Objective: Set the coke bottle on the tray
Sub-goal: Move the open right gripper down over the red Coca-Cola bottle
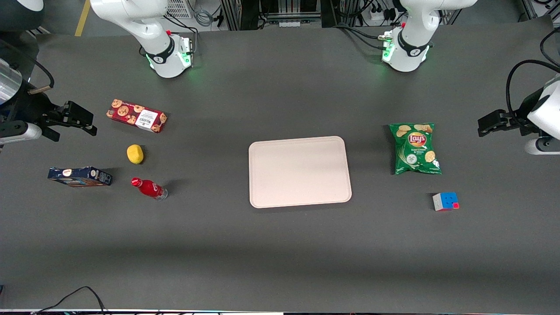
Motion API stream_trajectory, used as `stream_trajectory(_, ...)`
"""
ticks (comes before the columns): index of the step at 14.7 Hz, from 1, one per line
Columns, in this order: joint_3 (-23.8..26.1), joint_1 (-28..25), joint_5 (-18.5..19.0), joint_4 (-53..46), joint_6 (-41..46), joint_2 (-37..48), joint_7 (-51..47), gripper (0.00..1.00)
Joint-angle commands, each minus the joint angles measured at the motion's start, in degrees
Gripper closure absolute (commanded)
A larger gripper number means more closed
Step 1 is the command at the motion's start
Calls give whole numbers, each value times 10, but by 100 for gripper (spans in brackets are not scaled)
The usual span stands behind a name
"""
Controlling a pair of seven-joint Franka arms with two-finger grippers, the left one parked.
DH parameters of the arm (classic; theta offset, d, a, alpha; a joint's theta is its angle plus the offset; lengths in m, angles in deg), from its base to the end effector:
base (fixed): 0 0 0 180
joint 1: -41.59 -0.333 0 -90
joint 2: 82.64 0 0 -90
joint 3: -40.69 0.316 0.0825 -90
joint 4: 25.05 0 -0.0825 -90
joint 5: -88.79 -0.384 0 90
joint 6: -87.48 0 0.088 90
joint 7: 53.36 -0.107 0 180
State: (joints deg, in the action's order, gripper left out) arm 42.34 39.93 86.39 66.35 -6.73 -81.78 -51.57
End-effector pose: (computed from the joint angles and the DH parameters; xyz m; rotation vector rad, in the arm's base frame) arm 0.5560 0.0365 0.6280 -3.0948 -0.1352 -0.0984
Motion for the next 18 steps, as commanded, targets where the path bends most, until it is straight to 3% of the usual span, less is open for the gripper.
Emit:
stream_trajectory(1,1,-3,6,-19,19,-11,-40,0)
stream_trajectory(6,5,-4,-1,-18,20,-20,-47,0)
stream_trajectory(10,6,-4,4,-12,4,-74,-40,0)
stream_trajectory(16,7,-4,11,157,-198,-85,-1,0)
stream_trajectory(18,7,-4,34,199,-254,-97,10,0)
